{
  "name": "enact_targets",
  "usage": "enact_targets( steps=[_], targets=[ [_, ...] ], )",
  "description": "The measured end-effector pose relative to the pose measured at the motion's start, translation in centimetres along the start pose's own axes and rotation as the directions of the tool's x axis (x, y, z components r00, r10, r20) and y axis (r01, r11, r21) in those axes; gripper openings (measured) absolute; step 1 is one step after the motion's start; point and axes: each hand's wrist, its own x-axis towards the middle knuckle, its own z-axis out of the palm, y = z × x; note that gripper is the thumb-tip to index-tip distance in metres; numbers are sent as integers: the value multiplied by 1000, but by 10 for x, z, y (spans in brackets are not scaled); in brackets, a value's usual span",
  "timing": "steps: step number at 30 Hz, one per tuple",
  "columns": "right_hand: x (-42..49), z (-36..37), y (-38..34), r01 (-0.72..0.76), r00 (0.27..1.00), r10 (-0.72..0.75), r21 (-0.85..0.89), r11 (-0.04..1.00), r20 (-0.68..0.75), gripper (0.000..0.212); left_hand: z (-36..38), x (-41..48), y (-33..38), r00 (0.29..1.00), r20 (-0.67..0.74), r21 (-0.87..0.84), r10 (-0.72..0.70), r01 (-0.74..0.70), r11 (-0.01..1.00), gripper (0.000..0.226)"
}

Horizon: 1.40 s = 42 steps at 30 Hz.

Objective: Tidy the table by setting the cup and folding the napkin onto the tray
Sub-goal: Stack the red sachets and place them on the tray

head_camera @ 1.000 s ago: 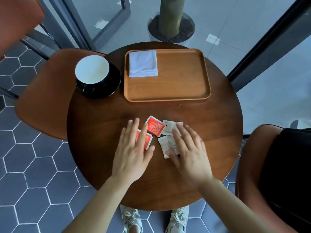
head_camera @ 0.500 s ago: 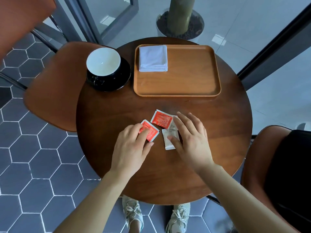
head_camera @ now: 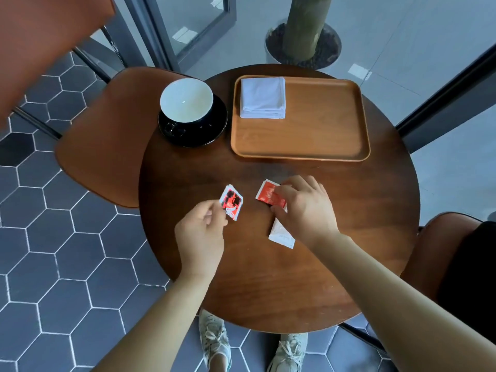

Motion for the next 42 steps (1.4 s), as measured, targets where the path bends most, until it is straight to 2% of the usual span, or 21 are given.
enact_targets(
  steps=[1,2,3,4,6,8,9,10,12,13,14,16,18,23,28,31,34,36,38,40,42],
  targets=[
    [0,-1,-1,-6,1000,6,22,1000,-16,17,0,1,-1,986,-2,-82,-169,168,982,19],
    [1,-1,-2,-13,999,14,48,999,-36,15,-2,3,-3,973,-3,-44,-231,231,972,20],
    [1,-2,-3,-20,998,25,77,997,-60,14,-3,4,-7,979,-22,79,-201,203,976,19],
    [1,-4,-4,-25,996,35,105,994,-88,14,-6,3,-12,988,-50,214,-143,150,965,17],
    [2,-7,-5,-33,986,55,139,990,-160,12,-12,3,-16,998,-63,351,-22,43,935,22],
    [3,-12,-6,-58,970,100,189,980,-222,12,-15,4,-21,987,32,434,158,-156,887,30],
    [4,-14,-8,-86,965,143,251,964,-221,13,-16,4,-24,955,124,486,269,-295,823,32],
    [6,-15,-9,-130,965,197,337,933,-173,14,-17,5,-27,901,235,519,366,-434,736,34],
    [9,-13,-12,-271,956,292,464,843,28,16,-18,8,-33,794,418,545,441,-608,577,37],
    [10,-11,-12,-333,942,314,448,830,118,20,-18,7,-35,760,469,555,449,-649,519,37],
    [9,-9,-12,-355,935,323,390,849,147,23,-18,6,-36,741,494,564,456,-672,481,37],
    [3,-9,-10,-318,948,305,278,907,89,21,-18,4,-37,725,491,573,482,-686,449,34],
    [-1,-12,-7,-293,954,300,288,912,20,14,-20,4,-36,727,463,575,506,-681,452,33],
    [-1,-12,-3,-264,962,272,297,918,15,15,-20,9,-35,774,428,567,467,-632,528,44],
    [14,-5,-14,-213,976,208,65,975,68,35,-9,5,-22,858,394,667,329,-513,540,52],
    [20,0,-19,-164,978,167,-34,986,128,31,-8,0,-16,902,342,702,265,-432,565,49],
    [21,-1,-22,-177,980,171,62,982,99,21,-11,-4,-19,926,302,659,227,-375,652,47],
    [20,-6,-22,-165,986,160,232,959,37,10,-18,-4,-28,916,300,567,267,-396,722,43],
    [20,-15,-21,-136,990,139,433,891,24,8,-26,-3,-38,892,309,519,330,-449,727,39],
    [22,-25,-20,-173,984,124,549,817,126,19,-31,-1,-46,857,330,509,395,-514,690,38],
    [24,-32,-19,-249,955,103,567,785,277,23,-30,-3,-52,837,337,515,431,-547,660,42]
  ],
)
